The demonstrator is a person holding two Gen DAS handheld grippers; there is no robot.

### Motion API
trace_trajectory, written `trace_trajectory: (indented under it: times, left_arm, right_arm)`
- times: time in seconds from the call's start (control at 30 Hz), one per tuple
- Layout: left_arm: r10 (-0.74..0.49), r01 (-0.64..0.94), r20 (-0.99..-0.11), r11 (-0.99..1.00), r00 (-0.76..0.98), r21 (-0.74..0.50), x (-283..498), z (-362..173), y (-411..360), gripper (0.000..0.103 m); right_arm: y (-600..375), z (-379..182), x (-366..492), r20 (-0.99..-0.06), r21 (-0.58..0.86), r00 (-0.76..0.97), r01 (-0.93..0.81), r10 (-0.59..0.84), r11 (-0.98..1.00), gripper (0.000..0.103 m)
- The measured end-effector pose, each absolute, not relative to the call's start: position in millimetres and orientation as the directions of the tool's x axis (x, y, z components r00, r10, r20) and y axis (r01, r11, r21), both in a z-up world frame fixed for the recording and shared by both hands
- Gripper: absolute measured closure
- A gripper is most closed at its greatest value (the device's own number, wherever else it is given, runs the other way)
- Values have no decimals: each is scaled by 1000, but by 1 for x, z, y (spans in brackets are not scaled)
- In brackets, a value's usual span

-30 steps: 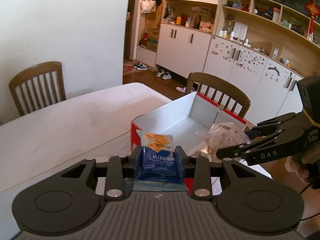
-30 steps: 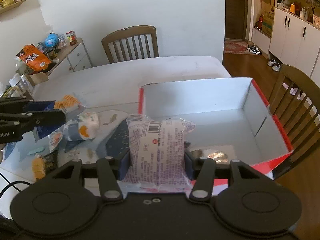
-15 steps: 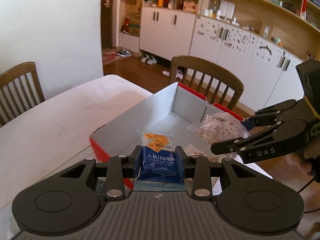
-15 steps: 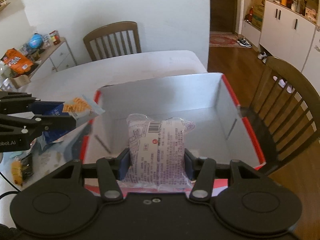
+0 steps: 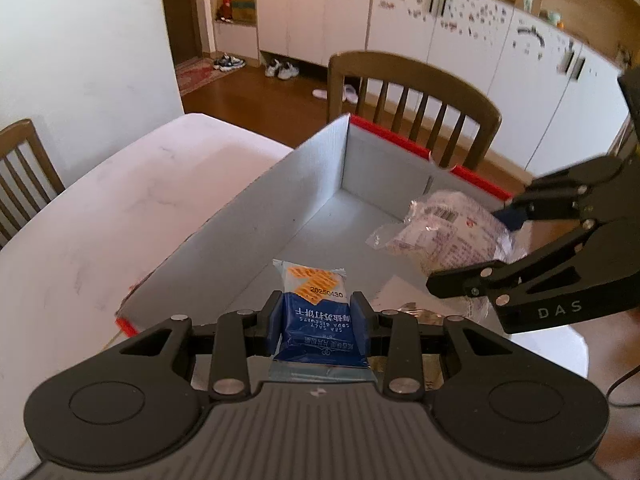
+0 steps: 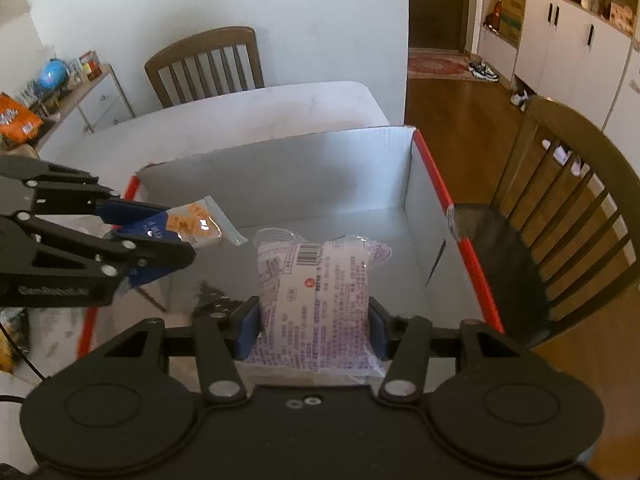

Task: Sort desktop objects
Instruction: 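Lower and release the bread bag with the right gripper while the left releases the biscuit packet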

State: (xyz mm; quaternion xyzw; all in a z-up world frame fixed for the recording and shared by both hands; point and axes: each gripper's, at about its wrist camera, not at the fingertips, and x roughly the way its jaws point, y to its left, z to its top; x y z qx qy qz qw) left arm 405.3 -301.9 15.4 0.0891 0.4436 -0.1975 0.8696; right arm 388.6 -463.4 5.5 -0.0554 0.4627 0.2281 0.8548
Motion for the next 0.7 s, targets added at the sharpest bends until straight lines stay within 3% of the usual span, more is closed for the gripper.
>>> trace_trajectory:
  times: [0.7]
  left_arm:
    - [-192, 441, -886, 897, 422, 16, 455, -32, -327, 69]
  right_arm:
    - [-447, -42, 437, -899, 78, 356, -448, 257, 891, 50]
